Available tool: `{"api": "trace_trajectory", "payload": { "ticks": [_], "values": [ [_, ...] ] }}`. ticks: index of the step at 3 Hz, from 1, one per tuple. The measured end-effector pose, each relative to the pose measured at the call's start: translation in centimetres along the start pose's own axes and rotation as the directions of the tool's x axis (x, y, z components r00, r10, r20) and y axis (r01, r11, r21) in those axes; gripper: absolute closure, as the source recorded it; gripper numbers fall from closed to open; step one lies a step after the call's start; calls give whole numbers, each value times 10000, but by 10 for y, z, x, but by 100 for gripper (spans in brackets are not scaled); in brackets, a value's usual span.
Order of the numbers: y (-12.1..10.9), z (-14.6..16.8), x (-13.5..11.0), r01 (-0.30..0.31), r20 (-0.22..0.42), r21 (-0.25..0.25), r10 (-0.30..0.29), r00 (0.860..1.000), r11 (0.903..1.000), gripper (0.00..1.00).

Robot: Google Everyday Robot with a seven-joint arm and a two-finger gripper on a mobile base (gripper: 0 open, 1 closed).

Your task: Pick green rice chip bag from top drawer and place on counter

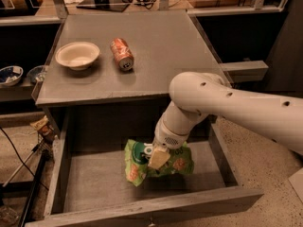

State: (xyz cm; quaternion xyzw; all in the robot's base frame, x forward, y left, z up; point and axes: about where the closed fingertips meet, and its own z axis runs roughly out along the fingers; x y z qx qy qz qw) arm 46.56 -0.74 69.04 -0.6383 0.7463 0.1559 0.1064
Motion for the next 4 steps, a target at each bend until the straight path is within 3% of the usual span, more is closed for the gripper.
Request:
{"api": "trace_trajectory", "payload": {
  "ticks": [2, 4],
  "values": [
    [-9, -75, 11, -355, -431, 691, 385, 9983, 9970, 100],
    [-11, -76, 11, -435, -407, 460, 454, 9981, 9980, 100]
  ]
}}
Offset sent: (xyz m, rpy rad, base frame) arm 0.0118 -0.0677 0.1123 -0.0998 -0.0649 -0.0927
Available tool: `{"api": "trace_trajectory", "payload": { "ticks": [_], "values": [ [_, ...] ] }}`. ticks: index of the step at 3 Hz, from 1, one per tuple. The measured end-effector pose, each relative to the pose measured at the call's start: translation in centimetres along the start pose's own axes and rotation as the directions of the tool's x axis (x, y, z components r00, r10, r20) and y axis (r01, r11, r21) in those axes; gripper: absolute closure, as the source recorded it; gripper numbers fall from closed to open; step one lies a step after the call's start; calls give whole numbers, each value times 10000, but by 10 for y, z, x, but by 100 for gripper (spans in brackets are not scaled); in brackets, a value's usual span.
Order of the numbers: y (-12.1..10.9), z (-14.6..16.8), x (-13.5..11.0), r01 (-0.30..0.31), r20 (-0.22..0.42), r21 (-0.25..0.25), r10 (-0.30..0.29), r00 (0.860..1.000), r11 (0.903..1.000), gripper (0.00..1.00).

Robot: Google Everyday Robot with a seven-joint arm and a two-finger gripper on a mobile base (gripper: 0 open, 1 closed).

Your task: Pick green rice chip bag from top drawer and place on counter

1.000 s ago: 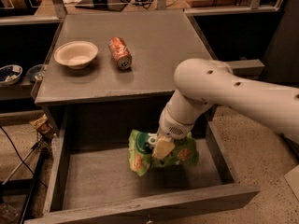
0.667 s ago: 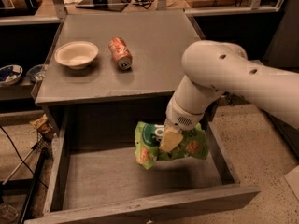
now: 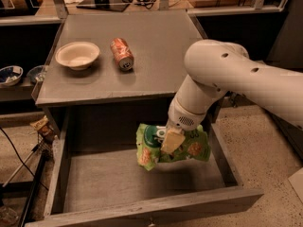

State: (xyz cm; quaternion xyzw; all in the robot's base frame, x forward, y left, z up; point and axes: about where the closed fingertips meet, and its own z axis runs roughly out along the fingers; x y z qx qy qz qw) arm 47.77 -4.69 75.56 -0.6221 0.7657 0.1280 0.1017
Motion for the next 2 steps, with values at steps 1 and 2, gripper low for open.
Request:
{"api": "trace_trajectory", "payload": {
  "ticks": [1, 2],
  "values": [
    [-20, -29, 10, -530, -150, 394, 537, 9984, 9978, 100],
    [-43, -105, 54, -1836, -296, 1976, 1931, 9807, 9629, 100]
  ]
}}
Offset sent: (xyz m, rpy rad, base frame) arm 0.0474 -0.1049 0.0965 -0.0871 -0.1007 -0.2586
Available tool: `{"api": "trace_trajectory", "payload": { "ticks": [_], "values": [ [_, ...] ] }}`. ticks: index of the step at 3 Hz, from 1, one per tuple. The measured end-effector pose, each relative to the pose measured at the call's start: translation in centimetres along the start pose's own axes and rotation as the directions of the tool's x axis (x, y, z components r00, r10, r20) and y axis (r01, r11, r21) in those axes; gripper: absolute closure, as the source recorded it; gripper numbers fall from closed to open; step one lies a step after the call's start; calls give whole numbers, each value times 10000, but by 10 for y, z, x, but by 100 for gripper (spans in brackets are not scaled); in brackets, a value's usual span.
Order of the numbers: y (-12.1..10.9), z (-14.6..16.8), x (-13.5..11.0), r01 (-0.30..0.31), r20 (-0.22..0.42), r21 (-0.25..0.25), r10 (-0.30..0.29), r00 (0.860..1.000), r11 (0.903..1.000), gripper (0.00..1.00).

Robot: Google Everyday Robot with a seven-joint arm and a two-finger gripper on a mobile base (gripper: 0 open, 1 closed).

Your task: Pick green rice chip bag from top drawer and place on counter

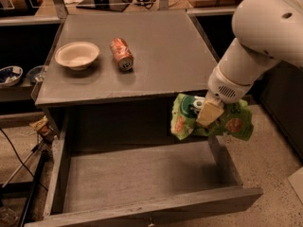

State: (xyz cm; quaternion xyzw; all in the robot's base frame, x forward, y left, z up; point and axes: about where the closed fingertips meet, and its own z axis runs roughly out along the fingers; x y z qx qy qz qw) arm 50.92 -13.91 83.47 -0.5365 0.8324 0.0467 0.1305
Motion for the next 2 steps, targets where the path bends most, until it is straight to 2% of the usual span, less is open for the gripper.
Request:
{"api": "trace_trajectory", "payload": {
  "ticks": [1, 2],
  "values": [
    [5, 7, -7, 204, 4, -265, -204, 9998, 9994, 100],
    [-10, -16, -14, 249, -86, 98, -249, 9997, 9996, 100]
  ]
}}
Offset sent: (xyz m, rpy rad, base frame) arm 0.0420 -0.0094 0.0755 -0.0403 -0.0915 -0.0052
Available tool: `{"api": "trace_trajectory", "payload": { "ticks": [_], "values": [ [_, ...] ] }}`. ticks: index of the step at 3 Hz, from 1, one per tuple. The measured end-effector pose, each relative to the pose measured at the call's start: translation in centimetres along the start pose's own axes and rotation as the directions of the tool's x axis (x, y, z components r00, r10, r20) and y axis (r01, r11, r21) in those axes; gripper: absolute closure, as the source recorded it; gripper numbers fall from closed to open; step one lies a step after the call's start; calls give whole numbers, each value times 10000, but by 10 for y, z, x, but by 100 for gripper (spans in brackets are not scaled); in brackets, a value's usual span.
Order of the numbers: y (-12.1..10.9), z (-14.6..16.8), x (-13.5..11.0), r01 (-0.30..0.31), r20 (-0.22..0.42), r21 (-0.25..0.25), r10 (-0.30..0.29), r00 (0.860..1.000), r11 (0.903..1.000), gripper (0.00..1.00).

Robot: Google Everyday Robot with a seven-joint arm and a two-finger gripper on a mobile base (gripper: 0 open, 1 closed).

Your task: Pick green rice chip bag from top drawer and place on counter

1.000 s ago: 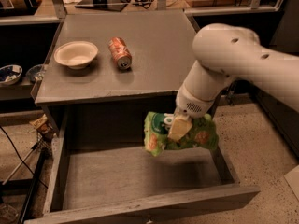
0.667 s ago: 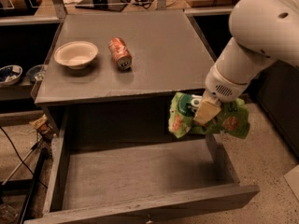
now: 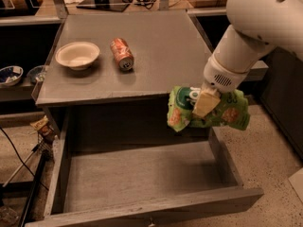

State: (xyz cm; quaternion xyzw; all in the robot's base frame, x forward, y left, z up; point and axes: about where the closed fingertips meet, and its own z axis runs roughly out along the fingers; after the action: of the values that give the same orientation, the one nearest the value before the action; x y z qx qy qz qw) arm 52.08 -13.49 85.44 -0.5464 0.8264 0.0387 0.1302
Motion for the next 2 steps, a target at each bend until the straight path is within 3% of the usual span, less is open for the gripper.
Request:
{"api": "trace_trajectory", "payload": {
  "ticks": [1, 2],
  "values": [
    [-48, -77, -17, -109, 307, 1371, 67, 9995, 9905, 100],
    [-48, -78, -20, -136, 457, 1331, 76, 9989, 9910, 100]
  ]
}}
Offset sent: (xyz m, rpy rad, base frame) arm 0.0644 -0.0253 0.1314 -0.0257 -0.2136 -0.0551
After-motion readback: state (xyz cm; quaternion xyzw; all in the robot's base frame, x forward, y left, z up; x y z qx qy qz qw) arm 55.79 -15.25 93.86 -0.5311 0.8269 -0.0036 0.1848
